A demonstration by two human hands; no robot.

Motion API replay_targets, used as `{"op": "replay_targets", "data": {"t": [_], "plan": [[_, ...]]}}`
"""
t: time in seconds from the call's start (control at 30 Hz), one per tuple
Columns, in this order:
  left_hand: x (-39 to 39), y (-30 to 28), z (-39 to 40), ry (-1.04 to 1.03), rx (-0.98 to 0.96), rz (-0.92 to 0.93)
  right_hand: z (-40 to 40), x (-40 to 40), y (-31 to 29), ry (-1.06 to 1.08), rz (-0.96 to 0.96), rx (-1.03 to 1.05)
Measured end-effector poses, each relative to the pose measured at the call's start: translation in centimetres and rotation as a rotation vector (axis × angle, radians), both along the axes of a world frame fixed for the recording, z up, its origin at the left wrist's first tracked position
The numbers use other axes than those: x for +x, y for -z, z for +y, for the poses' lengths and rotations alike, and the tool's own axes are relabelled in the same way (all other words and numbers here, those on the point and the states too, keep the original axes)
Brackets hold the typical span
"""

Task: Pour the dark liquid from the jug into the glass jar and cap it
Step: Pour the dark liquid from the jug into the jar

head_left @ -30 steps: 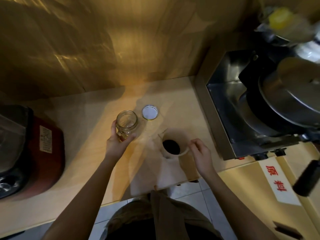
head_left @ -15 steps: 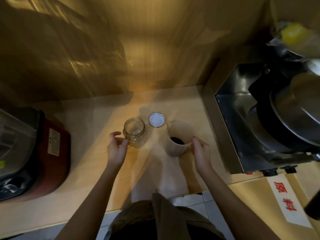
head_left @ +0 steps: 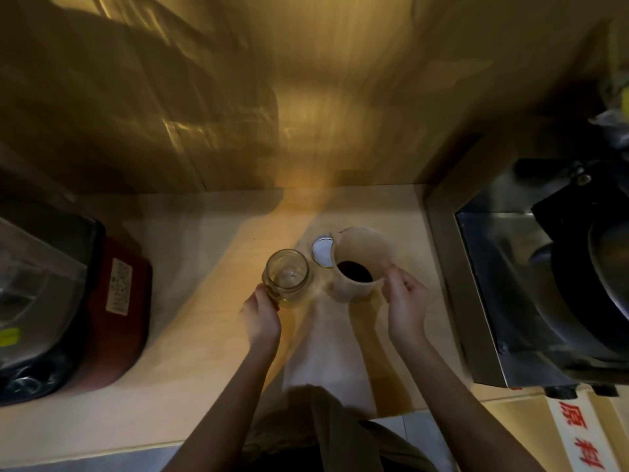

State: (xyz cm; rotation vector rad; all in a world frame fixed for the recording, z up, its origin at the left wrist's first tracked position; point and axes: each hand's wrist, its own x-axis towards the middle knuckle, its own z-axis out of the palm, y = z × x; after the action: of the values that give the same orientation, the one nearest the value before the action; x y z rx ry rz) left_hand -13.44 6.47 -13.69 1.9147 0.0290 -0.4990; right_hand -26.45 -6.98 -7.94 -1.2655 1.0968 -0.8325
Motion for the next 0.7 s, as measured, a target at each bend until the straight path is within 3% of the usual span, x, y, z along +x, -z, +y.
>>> {"op": "replay_targets", "data": {"t": [0.3, 0.43, 0.53, 0.7], "plan": [[1.4, -0.7, -1.2, -0.026, -0.099, 0.135, -1.3, 0.8, -1.4, -0.080, 0.002, 0.019], [3.2, -1.5, -1.7, 0.003, -0.114, 0.183, -3.0, 1.5, -2.7, -0.124, 0.113, -0.093], [3.7, -2.7, -1.3, 0.062, -0.193, 0.232, -4.3, 1.9, -4.6, -0.195, 0.179, -0.208], [4.6, -6.1, -0.3, 0.250, -0.266, 0.352, -6.6, 2.7, -8.9, -0.311, 0.245, -0.217]]}}
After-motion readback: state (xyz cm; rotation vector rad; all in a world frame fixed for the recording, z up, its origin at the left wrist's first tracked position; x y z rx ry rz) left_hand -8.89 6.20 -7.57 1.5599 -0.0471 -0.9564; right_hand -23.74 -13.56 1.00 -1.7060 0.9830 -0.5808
